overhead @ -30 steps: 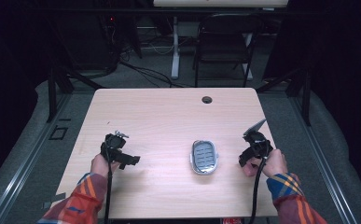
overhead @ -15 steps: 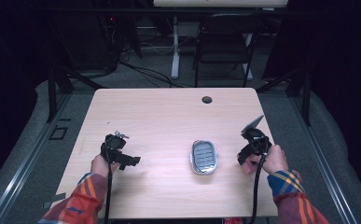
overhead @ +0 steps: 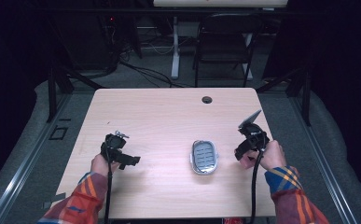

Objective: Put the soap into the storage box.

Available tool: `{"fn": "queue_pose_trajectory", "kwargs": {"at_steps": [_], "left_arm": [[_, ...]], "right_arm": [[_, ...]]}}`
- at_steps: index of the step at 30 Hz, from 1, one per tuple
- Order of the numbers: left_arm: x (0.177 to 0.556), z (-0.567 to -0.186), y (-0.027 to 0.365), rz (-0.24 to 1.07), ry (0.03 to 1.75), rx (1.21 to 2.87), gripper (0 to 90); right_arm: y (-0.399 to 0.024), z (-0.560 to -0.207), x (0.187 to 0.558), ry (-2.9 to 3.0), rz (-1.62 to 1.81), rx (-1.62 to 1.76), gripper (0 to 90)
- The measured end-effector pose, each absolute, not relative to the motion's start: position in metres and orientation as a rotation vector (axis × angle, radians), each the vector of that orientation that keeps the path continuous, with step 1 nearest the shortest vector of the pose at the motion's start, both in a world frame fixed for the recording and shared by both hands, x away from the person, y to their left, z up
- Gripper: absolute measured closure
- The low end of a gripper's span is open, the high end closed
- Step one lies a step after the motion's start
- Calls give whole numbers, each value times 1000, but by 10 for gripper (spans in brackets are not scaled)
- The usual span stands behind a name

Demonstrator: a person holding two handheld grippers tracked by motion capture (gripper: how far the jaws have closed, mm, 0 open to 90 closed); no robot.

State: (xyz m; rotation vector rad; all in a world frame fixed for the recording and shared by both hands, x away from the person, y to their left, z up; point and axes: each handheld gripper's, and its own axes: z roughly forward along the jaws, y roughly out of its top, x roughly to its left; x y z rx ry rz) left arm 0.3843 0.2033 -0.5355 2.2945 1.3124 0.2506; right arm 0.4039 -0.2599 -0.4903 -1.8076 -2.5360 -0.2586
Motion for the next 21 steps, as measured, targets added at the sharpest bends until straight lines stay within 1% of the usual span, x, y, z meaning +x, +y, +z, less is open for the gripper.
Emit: {"fn": "queue_pose_trajectory", "kwargs": {"at_steps": [21], "left_arm": [[383,-535,202,251,1293,2301,1]], "right_arm": [[-239,-469,416,-2603,-200,-1729,372]]}}
